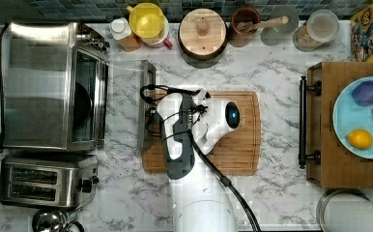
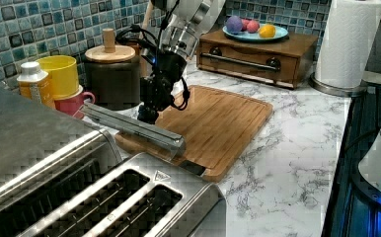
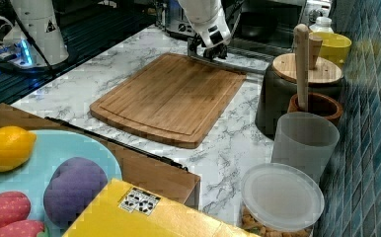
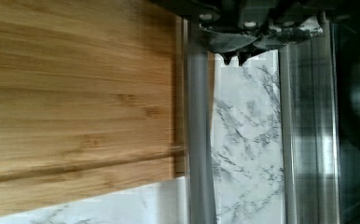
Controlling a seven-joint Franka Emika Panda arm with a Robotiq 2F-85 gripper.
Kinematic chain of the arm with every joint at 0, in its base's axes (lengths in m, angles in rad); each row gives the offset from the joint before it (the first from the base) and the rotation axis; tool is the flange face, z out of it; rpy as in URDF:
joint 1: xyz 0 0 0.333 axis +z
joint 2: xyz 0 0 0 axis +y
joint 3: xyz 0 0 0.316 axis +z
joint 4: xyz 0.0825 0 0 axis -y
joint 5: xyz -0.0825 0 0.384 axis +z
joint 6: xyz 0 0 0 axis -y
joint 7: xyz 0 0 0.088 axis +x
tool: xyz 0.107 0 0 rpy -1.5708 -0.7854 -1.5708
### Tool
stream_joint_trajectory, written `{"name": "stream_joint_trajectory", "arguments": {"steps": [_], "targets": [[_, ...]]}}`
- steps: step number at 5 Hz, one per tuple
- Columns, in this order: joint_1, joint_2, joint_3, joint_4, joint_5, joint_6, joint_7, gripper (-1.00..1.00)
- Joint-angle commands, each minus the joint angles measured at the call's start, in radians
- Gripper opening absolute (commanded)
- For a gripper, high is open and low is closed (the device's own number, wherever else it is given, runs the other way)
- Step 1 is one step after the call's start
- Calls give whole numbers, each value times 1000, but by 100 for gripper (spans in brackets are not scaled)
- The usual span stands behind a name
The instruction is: Close the oven.
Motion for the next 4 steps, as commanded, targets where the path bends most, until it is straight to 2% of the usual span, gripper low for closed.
{"name": "stream_joint_trajectory", "arguments": {"steps": [1,2,3,4], "targets": [[175,-204,92,159,-248,66,299,-100],[209,-182,101,190,-445,115,481,-100],[218,-155,111,233,-503,99,547,-100],[327,-172,11,229,-463,109,533,-100]]}}
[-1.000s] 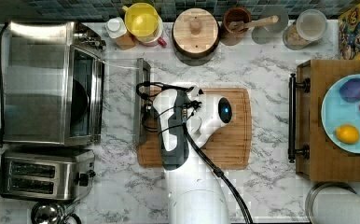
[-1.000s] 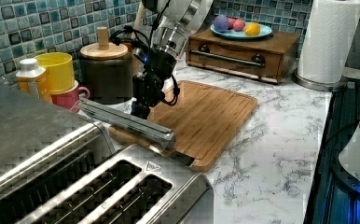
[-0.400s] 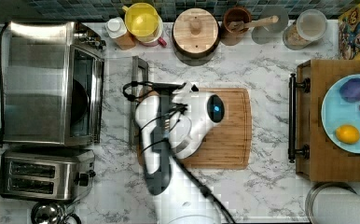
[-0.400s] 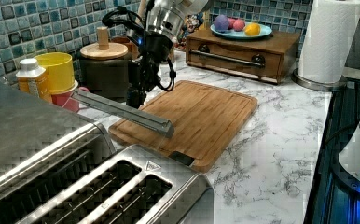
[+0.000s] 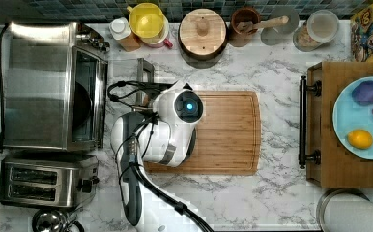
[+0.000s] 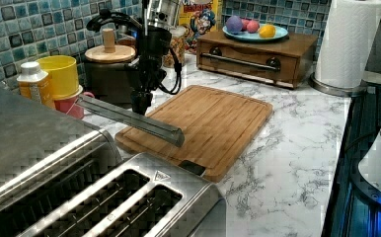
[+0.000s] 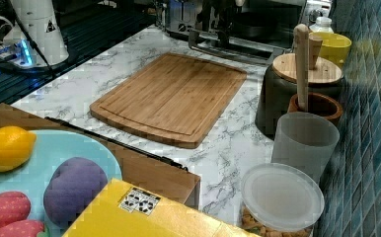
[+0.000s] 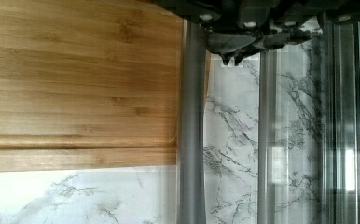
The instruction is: Close the oven.
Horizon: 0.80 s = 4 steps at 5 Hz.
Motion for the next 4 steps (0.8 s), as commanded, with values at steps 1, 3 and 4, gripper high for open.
{"name": "stream_joint_trajectory", "arguments": {"steps": [1,3,4], "targets": [[149,-99,66,231,33,8,53,-100],[184,-170,82,253,-89,27,103,-100],[204,-161,106,300,-263,-8,231,-100]]}}
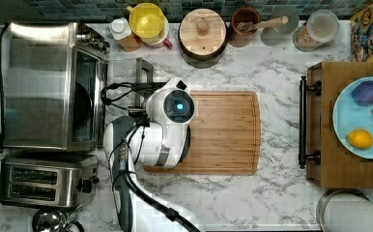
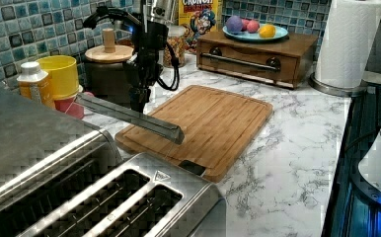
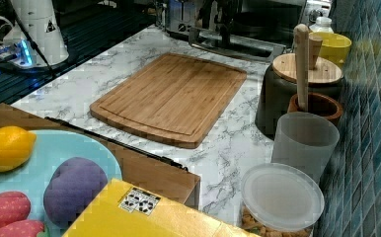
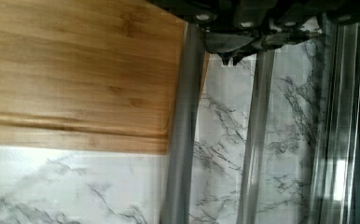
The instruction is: Close the oven.
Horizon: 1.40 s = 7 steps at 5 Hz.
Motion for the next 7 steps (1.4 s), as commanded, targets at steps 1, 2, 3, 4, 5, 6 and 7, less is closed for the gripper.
{"name": "stream_joint_trajectory", "arguments": {"steps": [1,2,3,4,5,6,7], "targets": [[150,-135,152,310,-225,-23,280,-100],[195,-129,181,354,-338,-68,408,-100],[411,-108,1,393,-421,-100,479,-100],[318,-95,86,384,-529,-65,550,-100],[373,-21,45,500,-734,-200,712,-100],[332,32,62,565,-773,-270,796,-100],[328,-7,63,514,-825,-219,932,-100]]}}
